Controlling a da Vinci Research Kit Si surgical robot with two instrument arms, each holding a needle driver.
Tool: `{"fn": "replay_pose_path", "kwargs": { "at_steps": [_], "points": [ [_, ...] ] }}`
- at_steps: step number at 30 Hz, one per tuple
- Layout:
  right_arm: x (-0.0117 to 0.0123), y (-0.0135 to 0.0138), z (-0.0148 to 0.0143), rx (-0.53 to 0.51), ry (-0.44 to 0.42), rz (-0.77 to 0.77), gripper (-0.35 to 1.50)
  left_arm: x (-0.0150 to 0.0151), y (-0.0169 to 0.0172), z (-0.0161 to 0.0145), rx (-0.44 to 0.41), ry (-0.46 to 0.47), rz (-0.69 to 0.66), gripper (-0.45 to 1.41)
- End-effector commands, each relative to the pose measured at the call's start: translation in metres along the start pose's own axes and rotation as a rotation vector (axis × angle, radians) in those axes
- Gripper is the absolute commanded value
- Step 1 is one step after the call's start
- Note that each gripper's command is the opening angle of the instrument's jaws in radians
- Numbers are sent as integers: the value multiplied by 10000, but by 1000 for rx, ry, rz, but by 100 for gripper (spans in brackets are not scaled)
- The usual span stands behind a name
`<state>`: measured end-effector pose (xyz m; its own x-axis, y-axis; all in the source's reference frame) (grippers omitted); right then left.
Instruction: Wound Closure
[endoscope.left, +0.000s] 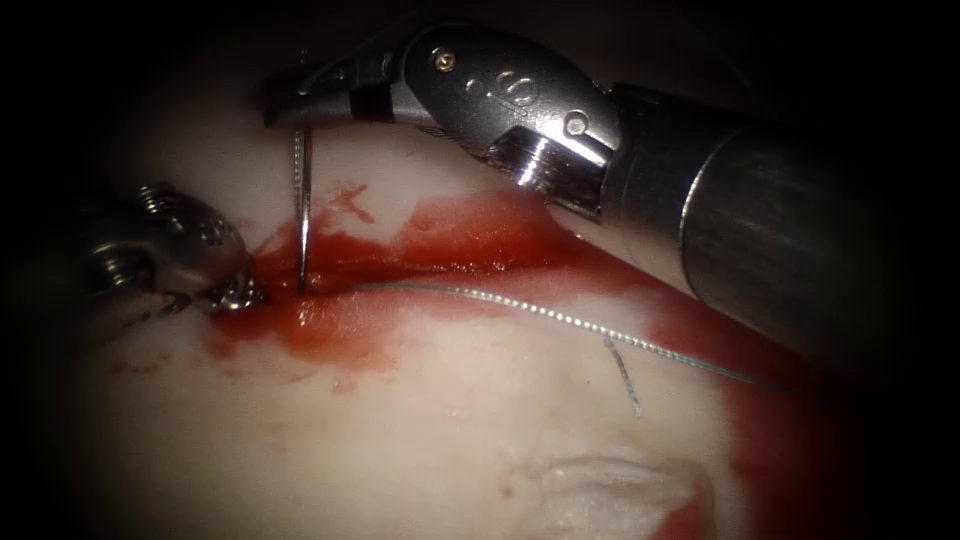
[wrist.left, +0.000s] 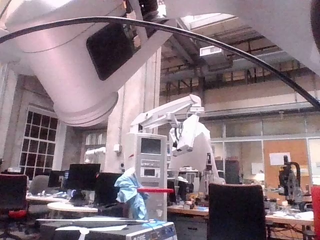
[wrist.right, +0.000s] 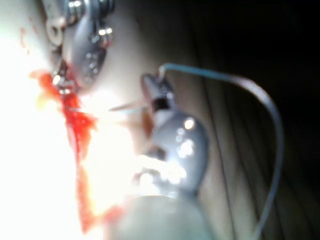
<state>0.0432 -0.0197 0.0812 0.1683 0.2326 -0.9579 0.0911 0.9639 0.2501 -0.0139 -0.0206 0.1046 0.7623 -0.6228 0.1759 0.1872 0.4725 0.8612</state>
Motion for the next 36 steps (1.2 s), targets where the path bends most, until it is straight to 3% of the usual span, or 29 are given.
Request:
{"fn": "replay_pose_path", "kwargs": {
  "at_steps": [1, 36],
  "points": [
    [5, 10, 7, 0, 3, 13, -35, -12, 2, -5, -3, -5, 4, -45],
    [-6, 0, 11, 42, 0, 250, -35, -11, 1, -5, -2, -3, 6, -45]
  ]
}}
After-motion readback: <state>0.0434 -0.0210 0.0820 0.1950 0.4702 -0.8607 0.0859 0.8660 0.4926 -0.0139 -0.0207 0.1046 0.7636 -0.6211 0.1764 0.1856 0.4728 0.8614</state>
